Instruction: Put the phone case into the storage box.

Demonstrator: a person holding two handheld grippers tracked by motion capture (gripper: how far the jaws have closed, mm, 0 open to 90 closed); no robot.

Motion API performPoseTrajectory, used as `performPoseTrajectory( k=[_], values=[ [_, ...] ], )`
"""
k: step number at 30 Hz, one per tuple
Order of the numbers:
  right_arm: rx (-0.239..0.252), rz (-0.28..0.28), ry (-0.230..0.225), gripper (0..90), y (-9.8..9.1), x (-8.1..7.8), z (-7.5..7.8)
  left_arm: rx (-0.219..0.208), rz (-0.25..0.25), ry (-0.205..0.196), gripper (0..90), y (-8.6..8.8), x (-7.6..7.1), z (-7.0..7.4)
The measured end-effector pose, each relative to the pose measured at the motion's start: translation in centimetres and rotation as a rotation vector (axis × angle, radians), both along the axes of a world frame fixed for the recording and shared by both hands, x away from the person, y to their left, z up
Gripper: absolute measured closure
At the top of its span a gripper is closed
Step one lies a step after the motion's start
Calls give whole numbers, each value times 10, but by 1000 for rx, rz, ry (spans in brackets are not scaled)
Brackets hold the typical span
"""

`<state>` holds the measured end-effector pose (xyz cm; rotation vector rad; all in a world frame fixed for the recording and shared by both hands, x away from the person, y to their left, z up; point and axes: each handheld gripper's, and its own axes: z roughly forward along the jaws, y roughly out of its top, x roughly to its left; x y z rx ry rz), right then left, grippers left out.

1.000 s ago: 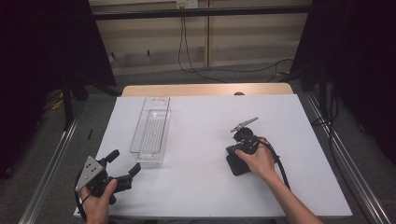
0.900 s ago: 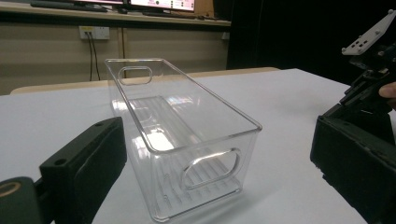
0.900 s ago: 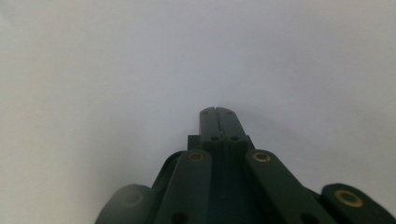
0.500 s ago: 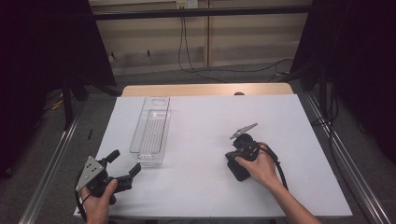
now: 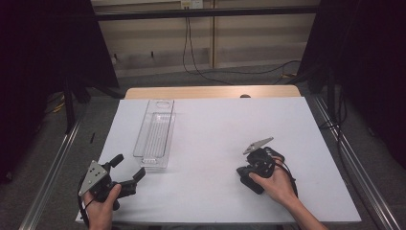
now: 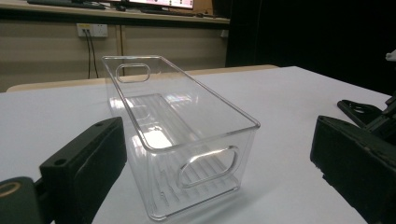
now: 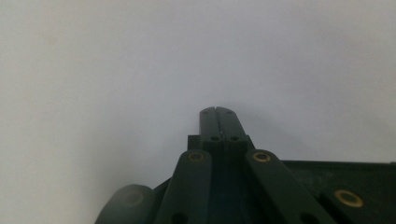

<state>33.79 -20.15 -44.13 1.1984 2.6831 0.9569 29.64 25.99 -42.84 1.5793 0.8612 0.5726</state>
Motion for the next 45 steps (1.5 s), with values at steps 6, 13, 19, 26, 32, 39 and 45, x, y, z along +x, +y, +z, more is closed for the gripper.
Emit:
performPoseTrajectory(
  k=[6, 13, 19, 26, 32, 39, 45],
  values=[
    [22, -15, 6, 900, -11, -10, -1, -4, 3, 2, 38, 0, 0, 0],
    [34, -34, 10, 900, -24, -19, -1, -2, 3, 2, 38, 0, 0, 0],
    [40, -57, 12, 900, -37, -28, -1, 0, 3, 1, 38, 0, 0, 0],
    [48, -90, 9, 900, -52, -37, -2, 2, 7, 4, 38, 0, 0, -1],
    [35, -106, 2, 900, -58, -43, -1, -4, 9, 4, 38, 0, 1, -1],
    [28, -137, -19, 900, -69, -53, -1, -3, 13, 4, 34, 0, 1, -1],
    [7, -153, -30, 900, -77, -59, 0, 0, 11, 6, 34, -1, 1, -1]
  ],
)
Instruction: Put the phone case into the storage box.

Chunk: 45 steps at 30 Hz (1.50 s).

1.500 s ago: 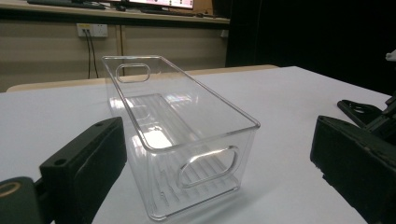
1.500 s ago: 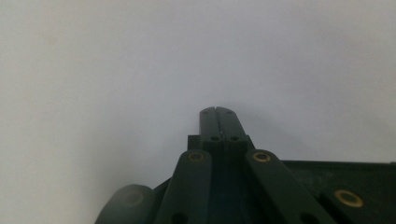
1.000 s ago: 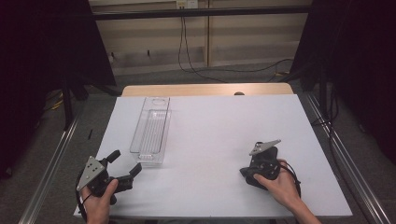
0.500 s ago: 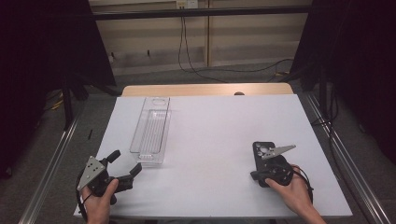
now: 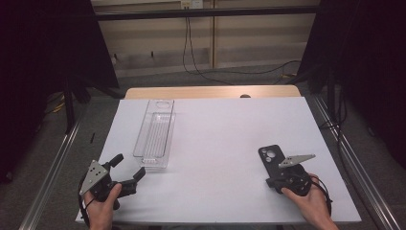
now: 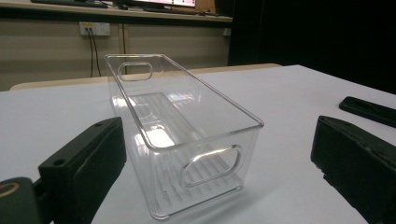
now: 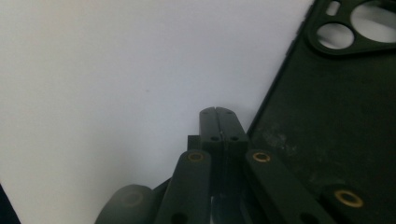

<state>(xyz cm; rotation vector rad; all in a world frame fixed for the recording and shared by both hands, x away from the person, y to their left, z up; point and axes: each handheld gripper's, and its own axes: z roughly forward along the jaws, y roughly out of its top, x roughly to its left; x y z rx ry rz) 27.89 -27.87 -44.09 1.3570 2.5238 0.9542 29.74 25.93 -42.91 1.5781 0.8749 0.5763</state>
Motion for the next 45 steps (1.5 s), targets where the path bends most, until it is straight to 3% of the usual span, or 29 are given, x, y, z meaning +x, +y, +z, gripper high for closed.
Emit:
performPoseTrajectory(
  k=[2, 5, 19, 28, 30, 37, 45],
  values=[
    [-20, -9, 0, 900, -4, -3, 1, 0, 0, 0, 34, 1, 0, 0],
    [18, -28, 0, 900, -12, -5, -1, 4, -3, -1, 34, 0, 1, 0],
    [29, -74, -22, 900, -22, -13, -3, -10, -18, -7, 34, -1, 1, 2],
    [34, -74, -46, 900, -23, -15, -4, -17, -16, -9, 34, 0, 1, 2],
    [56, -68, -44, 856, -24, -15, -4, -19, -14, -8, 34, -1, 1, 2],
    [97, -45, -129, 796, -18, -18, 3, -17, -14, -7, 34, 0, 1, 2],
    [171, -34, -232, 549, -19, -22, 12, -13, -13, -7, 34, 1, 1, 2]
  ],
)
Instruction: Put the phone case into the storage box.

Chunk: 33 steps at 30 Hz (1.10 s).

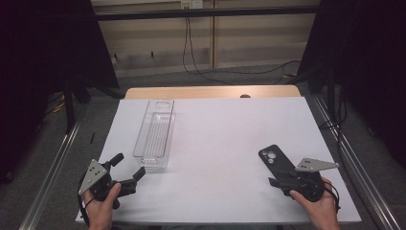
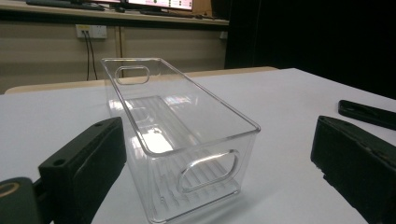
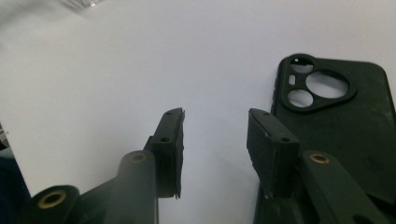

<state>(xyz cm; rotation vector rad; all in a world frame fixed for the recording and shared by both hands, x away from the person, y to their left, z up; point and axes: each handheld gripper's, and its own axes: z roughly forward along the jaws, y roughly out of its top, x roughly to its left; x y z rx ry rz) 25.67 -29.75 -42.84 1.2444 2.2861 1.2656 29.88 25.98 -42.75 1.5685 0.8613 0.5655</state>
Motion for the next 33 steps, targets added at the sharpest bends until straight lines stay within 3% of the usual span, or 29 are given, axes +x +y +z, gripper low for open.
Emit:
performPoseTrajectory(
  k=[3, 7, 8, 12, 17, 21, 23, 24, 27, 29, 33],
  values=[
    [26, -7, 8, 374, -1, 1, 0, 0, 0, 2, 34, 0, 0, 0],
    [-4, -57, 5, 135, 1, 3, 0, 3, 1, 1, 34, 0, 0, 0],
    [1, -61, 6, 114, 1, 4, 1, 0, 2, 4, 35, 0, 0, 0],
    [17, -82, 7, 76, -1, 7, 3, 1, 2, 2, 34, 1, 0, 0],
    [-3, -121, 6, 75, -3, 10, 3, 0, 3, 6, 34, 2, 1, -1],
    [6, -96, 15, 70, -9, 15, 7, 2, 4, 6, 35, 1, 1, -1],
    [-35, -122, 21, 51, -12, 16, 9, 1, 2, 7, 34, 1, 1, -1],
    [-59, -137, 30, 45, -13, 17, 9, 6, 0, 5, 34, 2, 1, 0],
    [-52, -168, 107, 38, -21, 21, 9, 5, -2, 4, 34, 1, 2, 0],
    [-64, -193, 85, 33, -26, 24, 10, 4, -1, 6, 34, 1, 2, -1],
    [-75, -203, 136, 30, -31, 36, 10, 2, 0, 7, 34, 1, 2, -1]
  ],
)
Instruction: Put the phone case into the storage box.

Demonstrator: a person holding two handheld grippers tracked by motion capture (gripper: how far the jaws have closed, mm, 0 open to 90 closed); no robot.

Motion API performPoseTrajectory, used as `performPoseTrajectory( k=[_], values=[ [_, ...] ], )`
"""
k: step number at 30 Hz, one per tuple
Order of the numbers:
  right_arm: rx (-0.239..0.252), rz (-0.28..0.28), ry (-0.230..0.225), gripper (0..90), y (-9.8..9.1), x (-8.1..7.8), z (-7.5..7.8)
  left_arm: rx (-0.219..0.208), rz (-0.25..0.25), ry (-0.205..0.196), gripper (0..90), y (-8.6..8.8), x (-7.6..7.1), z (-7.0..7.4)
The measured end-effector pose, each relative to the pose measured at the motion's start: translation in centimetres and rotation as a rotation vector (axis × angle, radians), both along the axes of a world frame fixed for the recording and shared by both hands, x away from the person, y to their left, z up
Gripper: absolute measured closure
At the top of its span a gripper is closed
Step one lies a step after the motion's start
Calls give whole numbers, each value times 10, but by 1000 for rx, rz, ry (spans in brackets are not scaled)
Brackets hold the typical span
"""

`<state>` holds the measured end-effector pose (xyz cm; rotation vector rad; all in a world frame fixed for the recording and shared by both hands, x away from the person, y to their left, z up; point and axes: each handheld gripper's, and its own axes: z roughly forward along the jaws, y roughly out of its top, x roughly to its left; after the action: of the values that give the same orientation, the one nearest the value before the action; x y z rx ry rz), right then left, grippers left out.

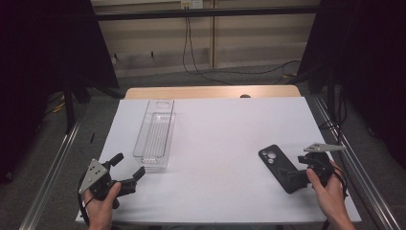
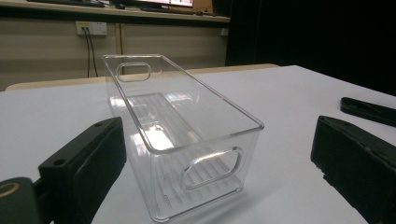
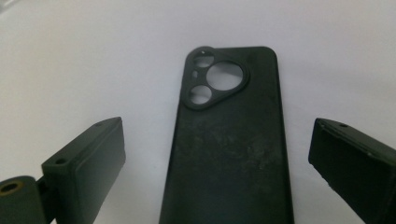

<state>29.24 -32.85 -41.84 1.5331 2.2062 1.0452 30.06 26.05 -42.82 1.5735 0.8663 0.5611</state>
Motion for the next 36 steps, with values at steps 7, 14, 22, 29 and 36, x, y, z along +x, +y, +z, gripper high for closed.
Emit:
performPoseTrajectory(
  k=[7, 14, 22, 29, 36],
  values=[
    [-35, 70, 94, 32, 5, 20, -7, 7, -2, 3, 35, 1, 0, 0],
    [-117, 84, 151, 34, 12, 33, -10, 6, 0, 5, 34, 2, 0, -1],
    [-180, 103, 221, 75, 17, 44, -14, 4, -2, 5, 34, 1, 0, -1],
    [-212, 116, 267, 78, 21, 50, -17, -3, 3, 6, 34, 2, -1, -1],
    [-240, 121, 271, 32, 26, 50, -20, 0, 1, 5, 34, 2, -1, 0]
  ],
)
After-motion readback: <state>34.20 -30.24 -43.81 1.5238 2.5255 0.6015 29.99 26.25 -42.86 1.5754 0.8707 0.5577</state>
